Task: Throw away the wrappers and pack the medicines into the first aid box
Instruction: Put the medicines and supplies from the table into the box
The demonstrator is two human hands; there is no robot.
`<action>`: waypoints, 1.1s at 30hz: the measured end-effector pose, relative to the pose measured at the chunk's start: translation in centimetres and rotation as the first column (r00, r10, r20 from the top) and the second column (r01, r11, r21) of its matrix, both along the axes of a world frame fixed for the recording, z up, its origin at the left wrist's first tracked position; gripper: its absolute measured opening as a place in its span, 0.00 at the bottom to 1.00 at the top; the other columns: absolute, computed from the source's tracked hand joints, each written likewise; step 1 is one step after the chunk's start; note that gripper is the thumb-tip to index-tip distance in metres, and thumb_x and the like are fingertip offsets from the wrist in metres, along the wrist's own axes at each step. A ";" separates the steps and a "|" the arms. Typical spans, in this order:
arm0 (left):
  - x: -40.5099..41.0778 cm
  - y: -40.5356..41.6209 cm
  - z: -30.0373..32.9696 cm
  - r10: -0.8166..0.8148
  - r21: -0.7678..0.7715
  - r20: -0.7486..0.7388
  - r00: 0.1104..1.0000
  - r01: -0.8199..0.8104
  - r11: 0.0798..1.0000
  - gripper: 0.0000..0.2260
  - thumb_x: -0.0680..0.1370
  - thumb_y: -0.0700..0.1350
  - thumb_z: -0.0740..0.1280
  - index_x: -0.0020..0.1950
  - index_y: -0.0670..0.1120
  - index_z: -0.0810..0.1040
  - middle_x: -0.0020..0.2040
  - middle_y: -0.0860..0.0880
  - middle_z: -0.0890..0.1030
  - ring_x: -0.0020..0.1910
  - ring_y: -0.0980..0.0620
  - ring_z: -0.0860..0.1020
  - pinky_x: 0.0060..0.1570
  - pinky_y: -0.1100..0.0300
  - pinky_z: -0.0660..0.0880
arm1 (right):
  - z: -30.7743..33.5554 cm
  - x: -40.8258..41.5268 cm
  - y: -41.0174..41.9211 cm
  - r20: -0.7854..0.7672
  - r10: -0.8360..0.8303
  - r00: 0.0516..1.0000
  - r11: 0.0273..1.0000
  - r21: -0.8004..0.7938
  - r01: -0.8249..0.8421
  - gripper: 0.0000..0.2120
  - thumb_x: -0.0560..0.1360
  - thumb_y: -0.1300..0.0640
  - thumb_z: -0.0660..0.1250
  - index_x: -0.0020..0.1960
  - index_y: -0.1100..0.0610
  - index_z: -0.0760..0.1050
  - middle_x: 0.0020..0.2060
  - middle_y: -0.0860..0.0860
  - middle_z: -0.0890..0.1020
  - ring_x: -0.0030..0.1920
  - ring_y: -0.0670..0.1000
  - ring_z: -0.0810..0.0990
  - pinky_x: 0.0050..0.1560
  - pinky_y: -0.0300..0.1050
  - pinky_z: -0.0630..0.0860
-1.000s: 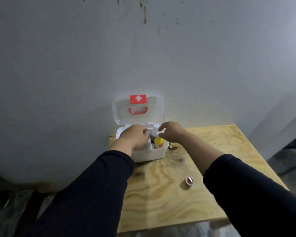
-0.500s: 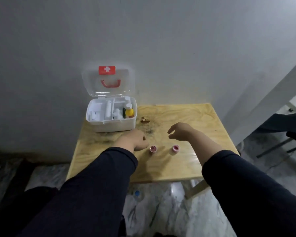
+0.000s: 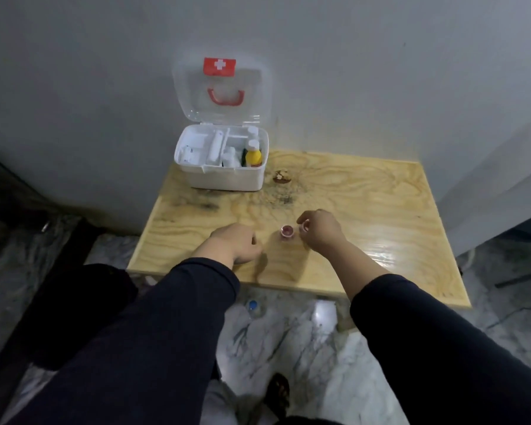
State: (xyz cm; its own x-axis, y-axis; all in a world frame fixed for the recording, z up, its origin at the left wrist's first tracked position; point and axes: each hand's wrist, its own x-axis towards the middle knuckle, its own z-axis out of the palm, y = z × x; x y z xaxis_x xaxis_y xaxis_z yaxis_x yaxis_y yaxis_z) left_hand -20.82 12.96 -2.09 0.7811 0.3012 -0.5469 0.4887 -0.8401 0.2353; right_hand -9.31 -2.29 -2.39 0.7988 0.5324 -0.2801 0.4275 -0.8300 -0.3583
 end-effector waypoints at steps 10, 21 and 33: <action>-1.7 1.3 0.6 0.099 0.015 0.027 0.995 -0.099 0.995 0.16 0.77 0.57 0.60 0.51 0.49 0.82 0.55 0.47 0.83 0.53 0.45 0.80 0.56 0.50 0.79 | -0.1 -1.7 2.3 -0.019 0.160 0.987 0.987 -0.014 -0.160 0.15 0.78 0.59 0.59 0.61 0.56 0.78 0.53 0.58 0.83 0.52 0.59 0.81 0.41 0.43 0.71; -2.6 8.6 4.8 0.292 0.020 0.219 0.931 -0.303 0.953 0.24 0.74 0.60 0.67 0.68 0.52 0.74 0.64 0.48 0.78 0.62 0.43 0.76 0.60 0.53 0.74 | 9.8 -1.4 11.8 0.097 0.225 0.970 0.918 0.313 -0.244 0.15 0.73 0.54 0.68 0.59 0.56 0.77 0.43 0.53 0.83 0.44 0.54 0.81 0.44 0.43 0.77; 1.4 21.0 2.9 0.343 -0.219 0.443 0.828 -0.271 0.937 0.38 0.61 0.69 0.67 0.68 0.57 0.67 0.64 0.52 0.76 0.62 0.48 0.76 0.57 0.46 0.77 | 8.6 1.8 26.8 0.123 0.064 0.990 0.939 0.328 -0.102 0.16 0.75 0.55 0.66 0.59 0.60 0.71 0.51 0.59 0.82 0.53 0.59 0.79 0.49 0.49 0.75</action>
State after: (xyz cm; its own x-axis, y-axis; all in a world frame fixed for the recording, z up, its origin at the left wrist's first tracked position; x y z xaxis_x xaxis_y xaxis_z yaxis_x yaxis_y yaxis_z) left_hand -19.41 33.91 0.80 0.8334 0.5171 -0.1953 0.5173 -0.6052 0.6051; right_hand -7.49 24.50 6.19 0.7635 0.6458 0.0104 0.5416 -0.6313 -0.5551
